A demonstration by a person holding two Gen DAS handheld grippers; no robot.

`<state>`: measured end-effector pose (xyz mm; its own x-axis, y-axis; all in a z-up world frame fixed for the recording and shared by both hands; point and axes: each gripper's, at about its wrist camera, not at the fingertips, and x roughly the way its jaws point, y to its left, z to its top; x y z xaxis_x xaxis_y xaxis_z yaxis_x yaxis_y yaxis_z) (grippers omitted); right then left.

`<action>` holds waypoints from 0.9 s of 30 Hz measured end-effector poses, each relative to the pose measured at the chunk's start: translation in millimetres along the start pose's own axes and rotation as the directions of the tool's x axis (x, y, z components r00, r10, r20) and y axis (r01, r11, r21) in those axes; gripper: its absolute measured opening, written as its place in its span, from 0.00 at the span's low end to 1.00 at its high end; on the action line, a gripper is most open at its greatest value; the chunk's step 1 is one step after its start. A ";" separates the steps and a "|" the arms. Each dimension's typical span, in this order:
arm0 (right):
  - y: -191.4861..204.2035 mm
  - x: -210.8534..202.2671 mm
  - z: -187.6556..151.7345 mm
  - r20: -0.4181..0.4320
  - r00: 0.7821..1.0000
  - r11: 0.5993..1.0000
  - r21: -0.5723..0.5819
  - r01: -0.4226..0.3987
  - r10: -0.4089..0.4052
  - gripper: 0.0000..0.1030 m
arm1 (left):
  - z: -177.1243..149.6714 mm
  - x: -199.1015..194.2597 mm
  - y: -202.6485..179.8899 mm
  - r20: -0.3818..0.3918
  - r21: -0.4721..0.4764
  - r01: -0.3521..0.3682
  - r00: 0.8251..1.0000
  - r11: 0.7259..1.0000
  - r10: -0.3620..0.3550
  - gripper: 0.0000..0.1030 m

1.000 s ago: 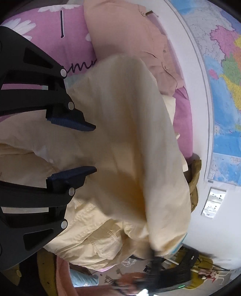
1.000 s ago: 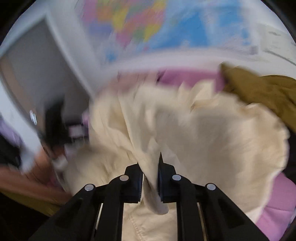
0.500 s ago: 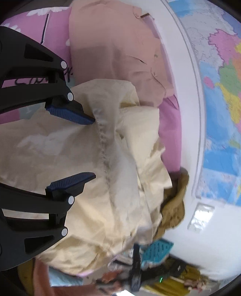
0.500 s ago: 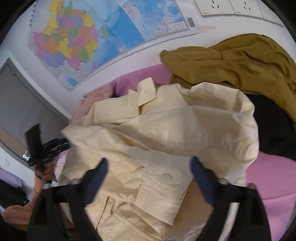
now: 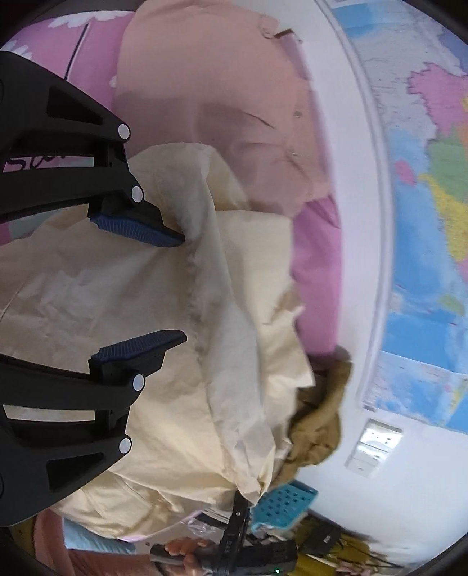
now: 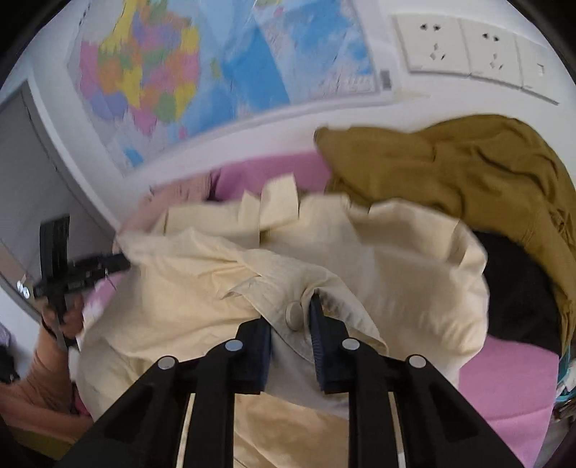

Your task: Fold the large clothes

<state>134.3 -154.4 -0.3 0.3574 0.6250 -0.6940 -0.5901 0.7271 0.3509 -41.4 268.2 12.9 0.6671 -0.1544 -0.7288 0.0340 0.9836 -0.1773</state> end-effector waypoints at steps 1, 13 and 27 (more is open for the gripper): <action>-2.4 3.0 2.4 -0.004 1.000 1.000 0.005 0.011 -0.010 0.19 | 1.9 2.7 -2.2 -0.005 0.007 -0.005 1.000 1.000 0.005 0.47; -1.5 6.8 -7.7 0.029 0.994 0.994 0.008 0.109 -0.109 0.59 | -0.1 17.3 -8.3 -0.063 0.022 -0.056 0.996 0.998 0.057 0.52; -4.0 52.4 -3.2 -0.065 0.979 0.981 -0.006 0.195 -0.195 0.59 | -3.1 69.7 -24.5 -0.172 0.082 -0.039 0.984 0.996 0.053 0.56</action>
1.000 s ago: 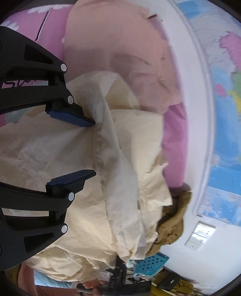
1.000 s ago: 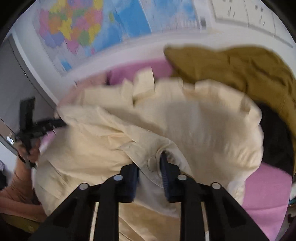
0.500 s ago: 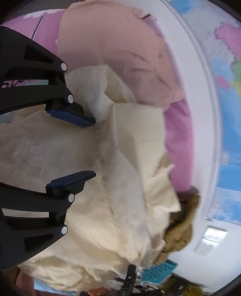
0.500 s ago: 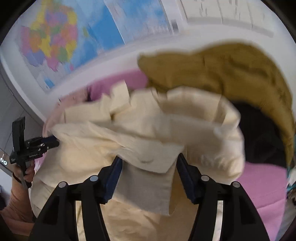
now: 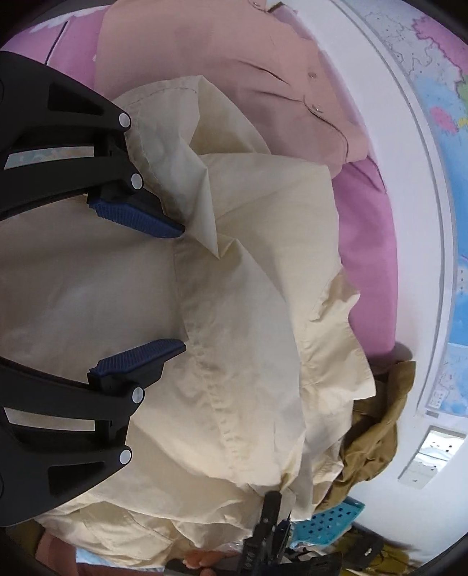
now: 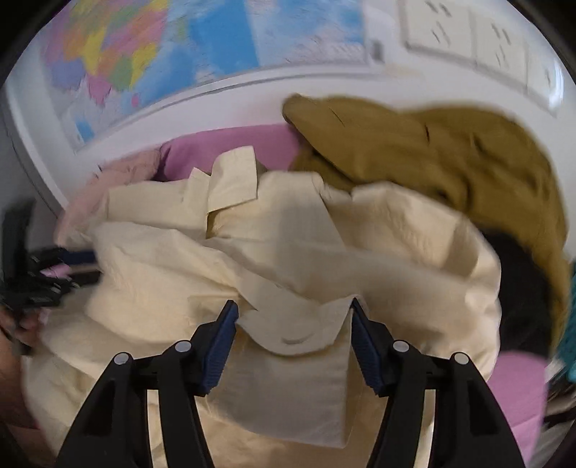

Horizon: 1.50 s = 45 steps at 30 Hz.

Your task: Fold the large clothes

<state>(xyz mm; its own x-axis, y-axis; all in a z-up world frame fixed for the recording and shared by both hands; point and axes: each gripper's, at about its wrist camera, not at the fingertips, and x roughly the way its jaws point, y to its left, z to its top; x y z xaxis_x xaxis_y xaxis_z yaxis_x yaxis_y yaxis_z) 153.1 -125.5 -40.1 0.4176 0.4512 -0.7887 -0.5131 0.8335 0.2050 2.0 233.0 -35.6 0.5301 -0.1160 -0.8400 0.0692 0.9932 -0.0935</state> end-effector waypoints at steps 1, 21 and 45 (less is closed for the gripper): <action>-4.5 -6.5 -1.7 0.014 1.000 1.000 0.023 -0.016 0.015 0.59 | -0.5 -0.2 -1.4 0.003 0.003 -0.003 1.000 1.000 0.003 0.56; 8.8 20.0 -12.4 -0.062 0.996 0.998 0.009 -0.059 0.059 0.55 | -7.4 -5.8 -8.9 0.038 0.029 -0.083 0.996 0.996 0.082 0.58; 5.2 -78.0 -62.4 0.052 0.964 0.963 0.054 -0.263 0.261 0.80 | -118.9 -113.0 17.2 0.177 -0.125 0.046 0.984 0.991 -0.023 0.71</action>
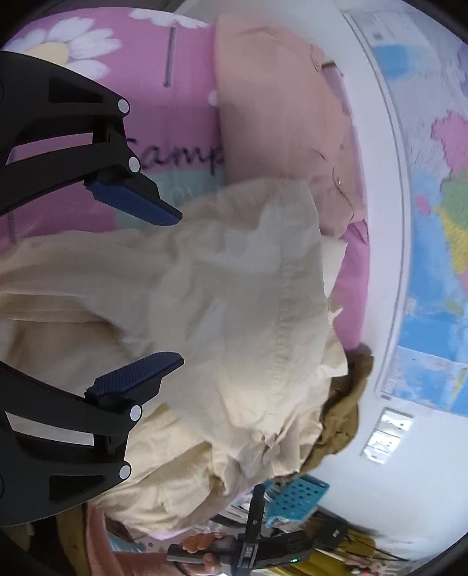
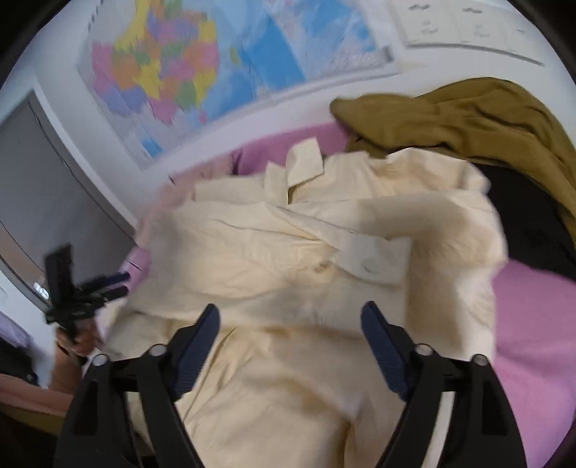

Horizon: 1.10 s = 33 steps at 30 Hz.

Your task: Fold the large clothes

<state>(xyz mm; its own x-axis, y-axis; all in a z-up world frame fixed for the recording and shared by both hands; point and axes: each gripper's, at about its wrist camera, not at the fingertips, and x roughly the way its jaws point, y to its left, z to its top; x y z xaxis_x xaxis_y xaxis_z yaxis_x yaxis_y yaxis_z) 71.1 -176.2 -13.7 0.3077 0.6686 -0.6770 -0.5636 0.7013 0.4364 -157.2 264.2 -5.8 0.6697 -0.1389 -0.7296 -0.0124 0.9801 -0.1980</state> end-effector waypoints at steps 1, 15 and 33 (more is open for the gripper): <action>-3.2 -13.0 -8.2 0.018 1.000 1.000 0.014 0.005 -0.005 0.82 | -4.3 -4.6 1.7 0.002 -0.008 0.009 1.000 1.000 -0.009 0.71; -54.7 -42.0 -134.7 -0.039 0.998 0.970 0.240 -0.042 0.053 0.93 | -99.3 -44.3 15.3 0.011 -0.180 0.213 0.977 0.960 -0.215 0.83; -6.8 -37.4 -137.7 0.052 0.977 0.968 0.138 -0.210 0.205 0.21 | -107.8 -3.0 -44.1 -0.060 -0.203 0.320 0.939 0.925 -0.338 0.23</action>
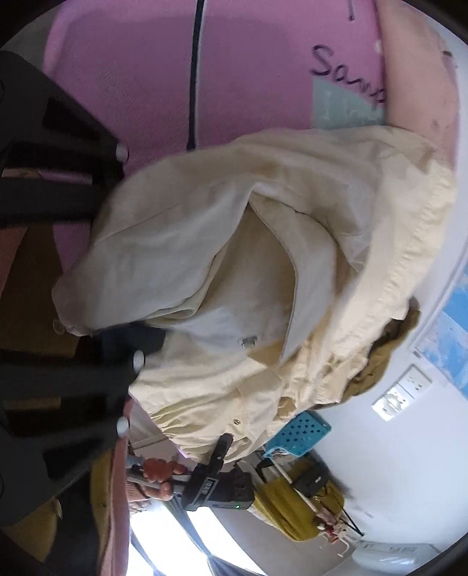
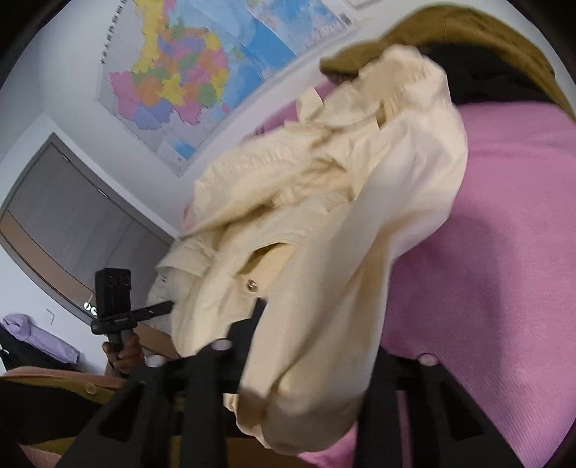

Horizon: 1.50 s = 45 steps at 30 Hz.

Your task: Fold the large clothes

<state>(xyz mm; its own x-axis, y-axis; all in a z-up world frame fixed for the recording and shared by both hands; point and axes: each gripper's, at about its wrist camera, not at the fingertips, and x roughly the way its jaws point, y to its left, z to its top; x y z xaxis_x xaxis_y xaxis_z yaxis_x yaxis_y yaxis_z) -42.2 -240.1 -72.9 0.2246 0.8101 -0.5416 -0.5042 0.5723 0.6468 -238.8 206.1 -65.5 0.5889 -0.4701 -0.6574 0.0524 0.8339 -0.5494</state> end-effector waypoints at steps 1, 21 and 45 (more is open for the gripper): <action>6.1 -11.2 2.6 0.030 0.999 1.000 -0.021 -0.020 0.020 0.18 | 1.9 -12.1 -6.5 0.027 0.015 0.014 1.000 1.000 -0.014 0.21; 7.5 -71.1 39.8 0.115 0.949 0.947 -0.096 0.306 -0.295 0.74 | 10.7 -111.6 -3.8 0.229 0.122 -0.209 0.957 0.970 0.177 0.71; -12.0 74.5 170.4 0.053 0.941 0.927 -0.158 0.339 -0.335 0.04 | 131.2 80.3 -17.2 -0.079 0.248 -0.323 0.933 0.913 0.352 0.21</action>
<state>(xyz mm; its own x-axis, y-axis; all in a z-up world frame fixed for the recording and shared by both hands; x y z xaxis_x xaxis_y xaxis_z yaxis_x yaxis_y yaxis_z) 122.7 -164.8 -29.6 0.4243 0.5771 -0.6978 -0.5228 0.7853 0.3315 -86.6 191.9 -41.2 0.5036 -0.1681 -0.8475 0.0578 0.9853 -0.1610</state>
